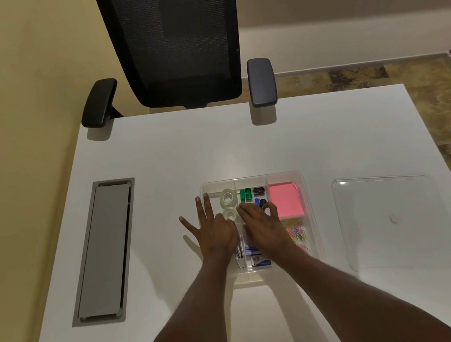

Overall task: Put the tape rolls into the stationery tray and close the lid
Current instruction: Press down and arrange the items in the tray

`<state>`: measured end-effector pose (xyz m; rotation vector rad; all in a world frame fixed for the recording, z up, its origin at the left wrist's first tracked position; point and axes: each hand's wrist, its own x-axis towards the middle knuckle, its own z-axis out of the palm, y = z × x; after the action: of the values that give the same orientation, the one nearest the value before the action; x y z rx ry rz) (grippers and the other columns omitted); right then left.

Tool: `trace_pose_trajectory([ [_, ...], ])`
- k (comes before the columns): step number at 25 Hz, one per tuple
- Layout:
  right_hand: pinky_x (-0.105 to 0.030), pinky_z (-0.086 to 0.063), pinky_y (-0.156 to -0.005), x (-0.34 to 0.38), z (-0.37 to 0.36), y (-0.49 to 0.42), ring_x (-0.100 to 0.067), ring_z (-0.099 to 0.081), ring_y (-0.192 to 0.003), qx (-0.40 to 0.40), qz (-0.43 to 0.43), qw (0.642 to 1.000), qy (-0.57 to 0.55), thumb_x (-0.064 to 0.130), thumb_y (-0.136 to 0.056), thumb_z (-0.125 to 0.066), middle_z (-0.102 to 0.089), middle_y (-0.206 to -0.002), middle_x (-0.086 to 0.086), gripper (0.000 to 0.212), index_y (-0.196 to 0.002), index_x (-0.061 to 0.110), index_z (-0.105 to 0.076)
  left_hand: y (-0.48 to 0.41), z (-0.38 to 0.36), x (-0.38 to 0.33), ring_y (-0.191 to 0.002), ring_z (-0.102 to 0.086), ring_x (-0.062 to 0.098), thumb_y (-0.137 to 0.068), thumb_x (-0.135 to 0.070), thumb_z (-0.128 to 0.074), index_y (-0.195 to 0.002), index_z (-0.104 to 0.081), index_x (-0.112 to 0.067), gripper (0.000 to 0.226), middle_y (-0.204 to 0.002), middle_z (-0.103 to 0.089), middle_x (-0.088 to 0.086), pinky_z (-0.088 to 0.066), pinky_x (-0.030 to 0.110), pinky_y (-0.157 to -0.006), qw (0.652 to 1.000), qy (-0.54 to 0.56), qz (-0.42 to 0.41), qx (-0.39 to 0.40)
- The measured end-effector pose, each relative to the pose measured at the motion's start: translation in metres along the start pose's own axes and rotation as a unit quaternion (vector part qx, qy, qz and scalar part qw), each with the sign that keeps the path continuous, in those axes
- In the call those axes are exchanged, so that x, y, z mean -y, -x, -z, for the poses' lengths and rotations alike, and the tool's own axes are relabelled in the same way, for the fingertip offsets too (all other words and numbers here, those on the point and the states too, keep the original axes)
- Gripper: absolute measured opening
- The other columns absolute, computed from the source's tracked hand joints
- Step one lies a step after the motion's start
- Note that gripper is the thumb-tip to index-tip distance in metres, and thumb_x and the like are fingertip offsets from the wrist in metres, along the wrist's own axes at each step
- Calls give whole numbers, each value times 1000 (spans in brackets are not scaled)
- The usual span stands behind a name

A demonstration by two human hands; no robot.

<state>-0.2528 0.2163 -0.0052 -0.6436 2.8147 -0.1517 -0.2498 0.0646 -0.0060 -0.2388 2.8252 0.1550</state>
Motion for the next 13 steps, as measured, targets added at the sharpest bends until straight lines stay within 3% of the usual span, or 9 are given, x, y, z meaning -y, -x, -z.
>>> trace_pose_trajectory([
  [7, -54, -12, -123, 7, 2, 1, -23, -27, -153, 28, -18, 999, -5, 28, -98, -63, -31, -165, -6, 66, -156, 15, -33, -1, 5, -2, -160, 19, 26, -104, -45, -35, -114, -70, -22, 44, -174, 10, 4, 5, 77, -118, 999, 23, 14, 32],
  [10, -51, -11, -126, 8, 1, 6, -25, -24, -155, 10, -20, 1000, -21, 31, -102, -57, -29, -166, -6, 64, -157, 16, -29, 6, 9, -3, -161, 16, 25, -105, -49, -33, -125, -64, -23, 45, -175, 5, 5, 6, 76, -119, 999, 34, 15, 26],
  [13, -49, -20, -125, 11, 9, 12, -29, -33, -151, -13, -16, 999, -27, 30, -100, -61, -38, -161, -10, 61, -153, 12, -38, 18, 11, -3, -162, 4, 26, -103, -50, -36, -136, -55, -25, 46, -174, -9, 7, 2, 73, -121, 999, 47, 14, 17],
])
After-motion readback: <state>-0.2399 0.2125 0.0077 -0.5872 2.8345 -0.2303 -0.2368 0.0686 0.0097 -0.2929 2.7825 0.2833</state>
